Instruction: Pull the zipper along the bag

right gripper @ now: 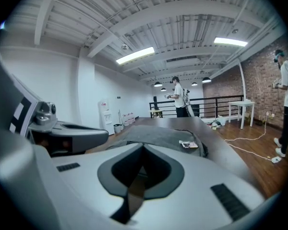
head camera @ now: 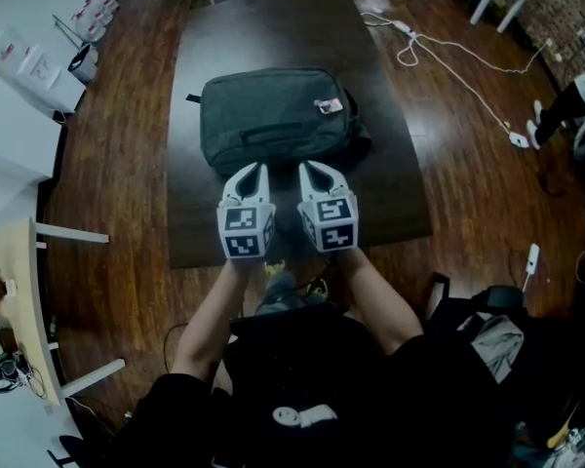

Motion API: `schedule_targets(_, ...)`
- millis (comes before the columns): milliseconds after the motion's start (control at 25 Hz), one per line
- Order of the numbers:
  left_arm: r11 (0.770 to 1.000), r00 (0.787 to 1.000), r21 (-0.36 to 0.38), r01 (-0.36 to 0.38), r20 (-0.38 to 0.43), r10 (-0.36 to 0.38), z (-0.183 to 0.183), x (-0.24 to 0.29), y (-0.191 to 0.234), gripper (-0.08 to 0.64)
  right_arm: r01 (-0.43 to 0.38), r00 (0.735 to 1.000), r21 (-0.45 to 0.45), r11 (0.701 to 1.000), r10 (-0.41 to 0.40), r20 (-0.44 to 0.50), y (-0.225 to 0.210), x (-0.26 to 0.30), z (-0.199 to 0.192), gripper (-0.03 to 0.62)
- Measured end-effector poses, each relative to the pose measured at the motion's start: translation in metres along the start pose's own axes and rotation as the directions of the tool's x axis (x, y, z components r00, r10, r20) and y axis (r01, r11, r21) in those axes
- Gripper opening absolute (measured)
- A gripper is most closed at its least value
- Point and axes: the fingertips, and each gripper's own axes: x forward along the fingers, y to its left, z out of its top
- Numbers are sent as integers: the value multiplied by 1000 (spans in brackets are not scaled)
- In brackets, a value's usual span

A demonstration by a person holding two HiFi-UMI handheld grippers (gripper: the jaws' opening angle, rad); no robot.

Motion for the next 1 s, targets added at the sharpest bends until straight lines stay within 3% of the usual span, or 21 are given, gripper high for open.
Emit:
schedule_targets(760, 998, 999, -55, 27, -19, -28, 3, 58, 122, 0, 38, 997, -38, 999, -40, -68, 42, 115, 14, 22)
schedule_targets(920, 997, 999, -70, 21, -22, -23, 3, 63, 141, 0, 22, 995, -56, 998, -27, -93, 53, 130, 14, 119)
schedule_targets(1000, 997, 999, -73, 22, -26, -24, 1, 66, 146, 0, 5, 993, -69, 998, -13, -116, 60, 138, 11, 129)
